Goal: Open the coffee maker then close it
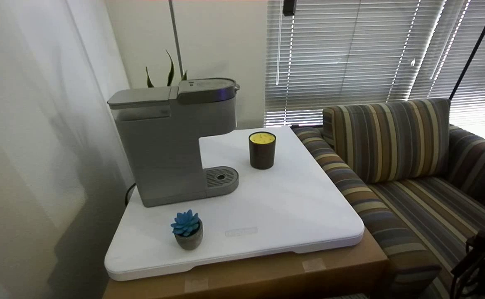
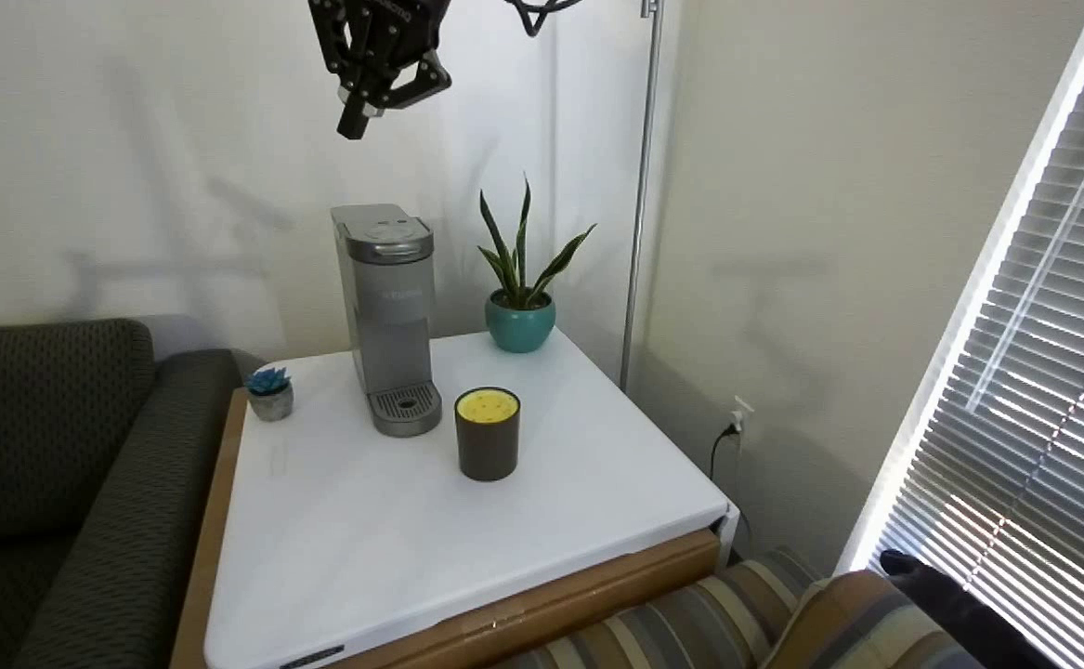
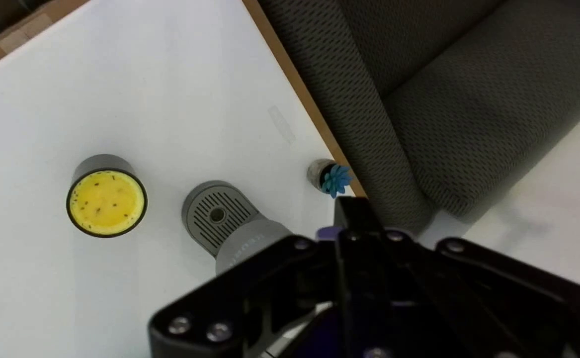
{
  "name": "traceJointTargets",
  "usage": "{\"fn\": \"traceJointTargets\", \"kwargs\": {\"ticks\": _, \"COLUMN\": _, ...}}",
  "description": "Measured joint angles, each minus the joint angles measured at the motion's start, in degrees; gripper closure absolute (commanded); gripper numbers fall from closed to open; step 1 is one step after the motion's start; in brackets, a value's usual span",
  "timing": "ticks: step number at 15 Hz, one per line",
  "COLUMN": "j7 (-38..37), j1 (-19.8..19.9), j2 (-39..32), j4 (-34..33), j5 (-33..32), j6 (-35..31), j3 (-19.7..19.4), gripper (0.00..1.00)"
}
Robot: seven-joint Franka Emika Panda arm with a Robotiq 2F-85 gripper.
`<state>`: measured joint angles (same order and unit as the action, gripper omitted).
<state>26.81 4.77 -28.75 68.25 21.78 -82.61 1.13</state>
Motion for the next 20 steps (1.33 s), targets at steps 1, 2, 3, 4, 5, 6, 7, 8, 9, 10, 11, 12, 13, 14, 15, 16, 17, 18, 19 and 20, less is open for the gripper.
{"fn": "traceJointTargets", "kwargs": {"ticks": 1, "j7": 0.4, "j1": 0.0, "j2": -0.1, "j4": -1.0, "j5": -0.8, "j6": 1.3, "j3": 0.1, "gripper": 1.0}}
{"fn": "traceJointTargets", "kwargs": {"ticks": 2, "j7": 0.9, "j1": 0.0, "j2": -0.2, "j4": -2.0, "j5": -1.6, "j6": 2.3, "j3": 0.1, "gripper": 1.0}}
{"fn": "traceJointTargets", "kwargs": {"ticks": 3, "j7": 1.4, "j1": 0.0, "j2": -0.2, "j4": -2.8, "j5": -2.3, "j6": 2.9, "j3": 0.1, "gripper": 1.0}}
{"fn": "traceJointTargets", "kwargs": {"ticks": 4, "j7": 1.8, "j1": 0.0, "j2": -0.3, "j4": -3.6, "j5": -2.9, "j6": 3.4, "j3": 0.1, "gripper": 1.0}}
{"fn": "traceJointTargets", "kwargs": {"ticks": 5, "j7": 2.2, "j1": 0.0, "j2": -0.3, "j4": -4.1, "j5": -3.3, "j6": 3.9, "j3": 0.1, "gripper": 1.0}}
{"fn": "traceJointTargets", "kwargs": {"ticks": 6, "j7": 2.6, "j1": 0.0, "j2": -0.4, "j4": -4.6, "j5": -3.4, "j6": 4.2, "j3": 0.1, "gripper": 1.0}}
{"fn": "traceJointTargets", "kwargs": {"ticks": 7, "j7": 2.9, "j1": 0.0, "j2": -0.4, "j4": -4.9, "j5": -3.5, "j6": 4.3, "j3": 0.1, "gripper": 1.0}}
{"fn": "traceJointTargets", "kwargs": {"ticks": 8, "j7": 3.1, "j1": 0.0, "j2": -0.5, "j4": -5.2, "j5": -3.5, "j6": 4.4, "j3": 0.1, "gripper": 1.0}}
{"fn": "traceJointTargets", "kwargs": {"ticks": 9, "j7": 3.4, "j1": 0.0, "j2": -0.6, "j4": -5.4, "j5": -3.5, "j6": 4.4, "j3": 0.1, "gripper": 1.0}}
{"fn": "traceJointTargets", "kwargs": {"ticks": 10, "j7": 3.6, "j1": 0.0, "j2": -0.7, "j4": -5.6, "j5": -3.5, "j6": 4.4, "j3": 0.1, "gripper": 1.0}}
{"fn": "traceJointTargets", "kwargs": {"ticks": 11, "j7": 3.8, "j1": 0.0, "j2": -0.8, "j4": -5.8, "j5": -3.5, "j6": 4.4, "j3": 0.1, "gripper": 1.0}}
{"fn": "traceJointTargets", "kwargs": {"ticks": 12, "j7": 3.9, "j1": 0.0, "j2": -0.9, "j4": -6.0, "j5": -3.5, "j6": 4.4, "j3": 0.1, "gripper": 1.0}}
{"fn": "traceJointTargets", "kwargs": {"ticks": 13, "j7": 4.0, "j1": 0.0, "j2": -1.0, "j4": -6.2, "j5": -3.5, "j6": 4.4, "j3": 0.1, "gripper": 0.74}}
{"fn": "traceJointTargets", "kwargs": {"ticks": 14, "j7": 4.0, "j1": 0.0, "j2": -1.2, "j4": -6.3, "j5": -3.5, "j6": 4.3, "j3": 0.1, "gripper": 0.73}}
{"fn": "traceJointTargets", "kwargs": {"ticks": 15, "j7": 4.0, "j1": 0.0, "j2": -1.3, "j4": -6.5, "j5": -3.5, "j6": 4.3, "j3": 0.0, "gripper": 0.69}}
{"fn": "traceJointTargets", "kwargs": {"ticks": 16, "j7": 4.0, "j1": 0.0, "j2": -1.5, "j4": -6.8, "j5": -3.5, "j6": 4.2, "j3": 0.0, "gripper": 0.61}}
{"fn": "traceJointTargets", "kwargs": {"ticks": 17, "j7": 4.0, "j1": 0.0, "j2": -1.7, "j4": -7.0, "j5": -3.5, "j6": 4.2, "j3": 0.0, "gripper": 0.54}}
{"fn": "traceJointTargets", "kwargs": {"ticks": 18, "j7": 4.0, "j1": 0.0, "j2": -1.8, "j4": -7.1, "j5": -3.5, "j6": 4.2, "j3": 0.0, "gripper": 0.46}}
{"fn": "traceJointTargets", "kwargs": {"ticks": 19, "j7": 4.0, "j1": 0.0, "j2": -1.8, "j4": -7.2, "j5": -3.5, "j6": 4.2, "j3": 0.0, "gripper": 0.38}}
{"fn": "traceJointTargets", "kwargs": {"ticks": 20, "j7": 4.0, "j1": 0.0, "j2": -1.8, "j4": -7.2, "j5": -3.5, "j6": 4.1, "j3": 0.0, "gripper": 0.32}}
